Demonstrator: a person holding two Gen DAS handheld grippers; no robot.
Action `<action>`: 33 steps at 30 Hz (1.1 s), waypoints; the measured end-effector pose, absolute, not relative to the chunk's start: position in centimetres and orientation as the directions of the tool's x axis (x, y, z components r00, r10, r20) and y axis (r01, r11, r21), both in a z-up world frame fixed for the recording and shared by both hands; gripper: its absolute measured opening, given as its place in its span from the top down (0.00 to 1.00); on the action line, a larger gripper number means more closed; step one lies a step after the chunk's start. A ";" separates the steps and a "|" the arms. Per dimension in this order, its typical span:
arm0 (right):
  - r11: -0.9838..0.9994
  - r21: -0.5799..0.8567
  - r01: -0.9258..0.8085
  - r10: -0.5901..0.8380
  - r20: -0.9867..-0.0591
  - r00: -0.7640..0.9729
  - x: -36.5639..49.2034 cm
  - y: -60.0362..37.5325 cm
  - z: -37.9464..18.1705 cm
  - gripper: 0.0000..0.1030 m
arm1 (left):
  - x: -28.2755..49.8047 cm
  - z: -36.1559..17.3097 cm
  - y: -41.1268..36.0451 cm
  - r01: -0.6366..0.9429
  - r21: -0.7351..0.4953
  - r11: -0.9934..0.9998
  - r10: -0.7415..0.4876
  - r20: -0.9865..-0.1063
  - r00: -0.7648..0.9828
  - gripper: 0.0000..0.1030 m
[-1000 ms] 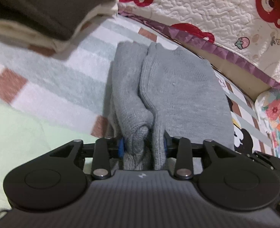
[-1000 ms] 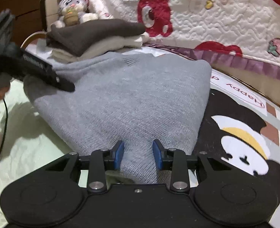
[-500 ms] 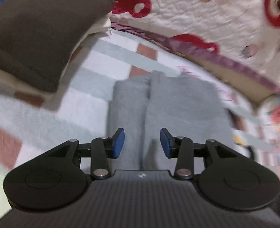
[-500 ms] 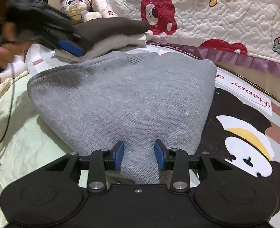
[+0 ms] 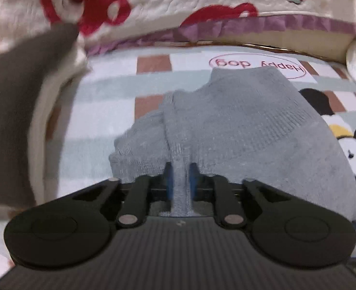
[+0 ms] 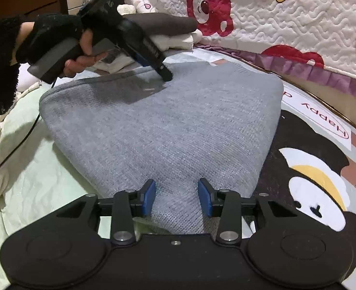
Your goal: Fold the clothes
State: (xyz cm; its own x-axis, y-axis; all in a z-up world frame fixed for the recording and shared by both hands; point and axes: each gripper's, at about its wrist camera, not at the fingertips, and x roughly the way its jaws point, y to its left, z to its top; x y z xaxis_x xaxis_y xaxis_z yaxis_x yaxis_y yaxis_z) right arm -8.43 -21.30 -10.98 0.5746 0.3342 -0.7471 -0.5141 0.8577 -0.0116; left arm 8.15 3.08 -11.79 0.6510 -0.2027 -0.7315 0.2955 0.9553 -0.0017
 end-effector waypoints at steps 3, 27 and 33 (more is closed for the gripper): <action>0.848 -0.039 -0.529 0.329 -0.743 0.583 -8.7 -20.9 -10.8 0.52 | 6.1 -9.9 2.9 0.270 0.034 0.962 -0.182 -0.658 0.731 0.95; 0.844 -0.100 -0.527 0.285 -0.748 0.599 -1.8 -19.0 -10.6 0.35 | -0.2 -11.3 5.2 0.253 -0.105 0.962 -0.253 -0.695 0.673 0.81; 0.848 -0.114 -0.518 0.282 -0.730 0.622 -1.9 -19.0 -10.2 0.33 | -1.2 -13.9 4.6 0.151 0.010 0.988 -0.092 -0.754 0.651 0.80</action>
